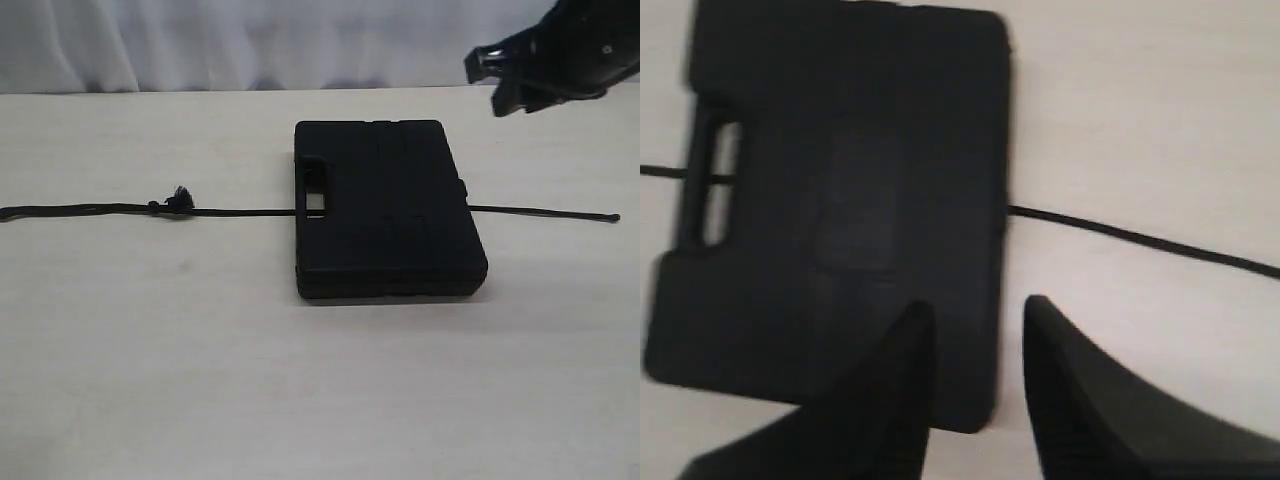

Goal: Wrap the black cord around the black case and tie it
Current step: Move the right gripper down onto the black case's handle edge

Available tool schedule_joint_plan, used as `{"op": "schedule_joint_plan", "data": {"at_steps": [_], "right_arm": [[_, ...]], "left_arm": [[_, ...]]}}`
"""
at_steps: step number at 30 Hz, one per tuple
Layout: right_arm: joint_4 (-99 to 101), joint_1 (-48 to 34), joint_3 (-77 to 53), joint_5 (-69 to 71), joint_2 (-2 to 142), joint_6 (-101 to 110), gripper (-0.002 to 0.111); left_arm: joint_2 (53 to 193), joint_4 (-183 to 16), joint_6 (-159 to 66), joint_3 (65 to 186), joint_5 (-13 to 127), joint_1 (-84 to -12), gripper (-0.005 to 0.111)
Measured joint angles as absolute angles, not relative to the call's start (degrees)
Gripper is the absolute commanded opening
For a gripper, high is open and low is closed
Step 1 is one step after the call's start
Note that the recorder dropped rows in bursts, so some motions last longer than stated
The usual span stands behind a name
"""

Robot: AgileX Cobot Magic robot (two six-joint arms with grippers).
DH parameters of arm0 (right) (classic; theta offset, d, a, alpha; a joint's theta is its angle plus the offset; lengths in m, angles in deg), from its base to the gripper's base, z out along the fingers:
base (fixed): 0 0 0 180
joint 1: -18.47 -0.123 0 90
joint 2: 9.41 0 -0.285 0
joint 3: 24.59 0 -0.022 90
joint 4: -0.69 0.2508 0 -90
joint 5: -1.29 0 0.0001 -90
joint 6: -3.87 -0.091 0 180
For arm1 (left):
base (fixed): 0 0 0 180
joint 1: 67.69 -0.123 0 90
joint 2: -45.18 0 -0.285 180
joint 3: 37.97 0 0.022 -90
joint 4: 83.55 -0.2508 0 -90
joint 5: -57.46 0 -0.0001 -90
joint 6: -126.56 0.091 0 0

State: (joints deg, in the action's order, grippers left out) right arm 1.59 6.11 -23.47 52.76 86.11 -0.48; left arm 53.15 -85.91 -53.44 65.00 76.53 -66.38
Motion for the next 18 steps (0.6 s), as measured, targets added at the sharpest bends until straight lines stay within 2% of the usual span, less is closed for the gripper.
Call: {"op": "schedule_joint_plan", "data": {"at_steps": [1, 4, 6, 10, 14, 18], "right_arm": [[8.36, 4.94, -24.36, 52.41, 86.88, 3.87, 0.044], [10.41, -1.67, -24.78, 48.46, 88.5, 4.64, 0.044], [4.65, -7.96, -26.65, 47.32, 91.91, -1.01, 0.044], [-7.33, -19.09, -39.55, 53.73, 107.08, -12.14, 0.044], [-9.0, -22.6, -52.39, 56.32, 120.25, -15.01, 0.044], [-11.56, -22.6, -57.51, 57.73, 126.61, -16.08, 0.044]], "left_arm": [[53.15, -85.91, -53.44, 65.0, 76.53, -66.38, 0.0], [53.15, -85.91, -53.44, 65.0, 76.53, -66.38, 0.0], [53.15, -85.91, -53.44, 65.0, 76.53, -66.38, 0.0], [53.15, -85.91, -53.44, 65.0, 76.53, -66.38, 0.0], [53.15, -85.91, -53.44, 65.0, 76.53, -66.38, 0.0], [53.15, -85.91, -53.44, 65.0, 76.53, -66.38, 0.0]]}}
